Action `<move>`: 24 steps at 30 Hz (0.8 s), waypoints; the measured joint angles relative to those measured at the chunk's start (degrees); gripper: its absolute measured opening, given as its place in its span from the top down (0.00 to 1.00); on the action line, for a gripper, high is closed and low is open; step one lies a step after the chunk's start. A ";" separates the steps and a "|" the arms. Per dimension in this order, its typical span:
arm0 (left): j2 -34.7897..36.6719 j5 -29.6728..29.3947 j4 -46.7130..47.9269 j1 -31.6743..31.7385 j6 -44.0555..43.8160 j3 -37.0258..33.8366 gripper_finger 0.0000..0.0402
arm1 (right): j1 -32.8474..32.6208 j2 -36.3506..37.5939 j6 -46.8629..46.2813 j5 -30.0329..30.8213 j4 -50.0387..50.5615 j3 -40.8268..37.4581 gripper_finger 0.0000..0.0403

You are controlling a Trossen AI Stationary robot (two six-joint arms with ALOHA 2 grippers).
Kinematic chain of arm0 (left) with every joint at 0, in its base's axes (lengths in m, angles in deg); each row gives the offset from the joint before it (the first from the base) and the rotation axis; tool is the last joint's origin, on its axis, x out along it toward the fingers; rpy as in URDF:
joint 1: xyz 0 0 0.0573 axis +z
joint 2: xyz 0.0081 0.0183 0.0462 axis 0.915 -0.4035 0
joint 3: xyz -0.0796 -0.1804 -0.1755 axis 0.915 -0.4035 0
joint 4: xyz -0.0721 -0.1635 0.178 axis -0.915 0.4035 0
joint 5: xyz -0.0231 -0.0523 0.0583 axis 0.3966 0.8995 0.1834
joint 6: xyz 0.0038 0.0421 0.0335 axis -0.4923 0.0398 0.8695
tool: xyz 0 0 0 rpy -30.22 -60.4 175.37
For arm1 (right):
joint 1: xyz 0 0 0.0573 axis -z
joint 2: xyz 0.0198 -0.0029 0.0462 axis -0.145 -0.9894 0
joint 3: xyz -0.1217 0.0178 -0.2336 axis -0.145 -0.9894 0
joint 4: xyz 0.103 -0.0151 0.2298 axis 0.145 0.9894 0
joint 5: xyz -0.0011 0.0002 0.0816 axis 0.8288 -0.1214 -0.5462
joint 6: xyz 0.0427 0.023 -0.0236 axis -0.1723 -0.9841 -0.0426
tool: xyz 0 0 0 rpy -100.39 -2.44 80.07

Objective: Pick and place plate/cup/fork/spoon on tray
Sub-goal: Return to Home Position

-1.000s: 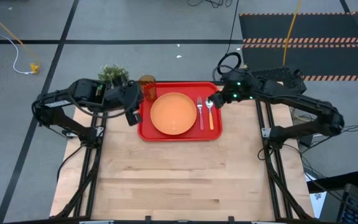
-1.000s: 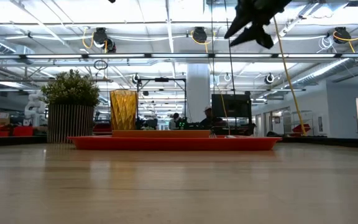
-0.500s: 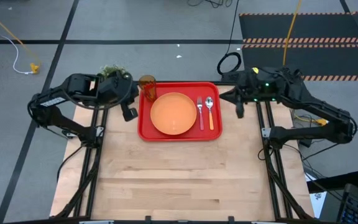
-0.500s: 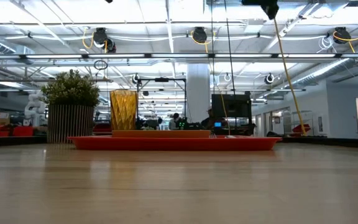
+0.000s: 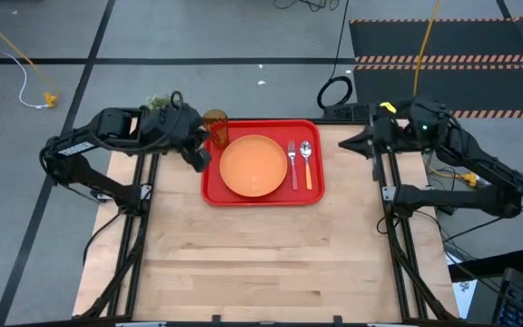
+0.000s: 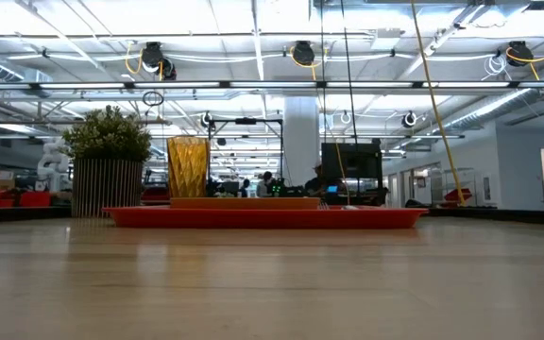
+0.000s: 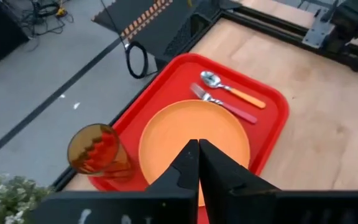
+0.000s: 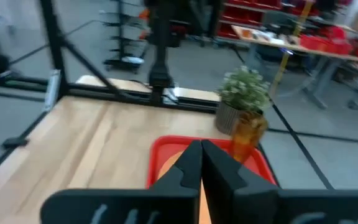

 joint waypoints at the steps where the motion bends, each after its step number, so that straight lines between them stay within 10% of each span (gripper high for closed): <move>1: 0.00 0.09 -0.41 -0.50 0.51 0.00 0.99 | 0.00 0.70 0.79 -1.08 0.11 -0.57 1.00; 15: 0.02 7.20 -4.65 -2.09 16.72 -0.84 1.00 | 0.00 11.16 0.20 -4.46 -16.40 -20.37 1.00; 24: 3.18 9.94 -8.44 -2.09 14.16 -13.42 0.99 | 0.00 15.75 -0.02 -0.39 -32.65 -33.75 1.00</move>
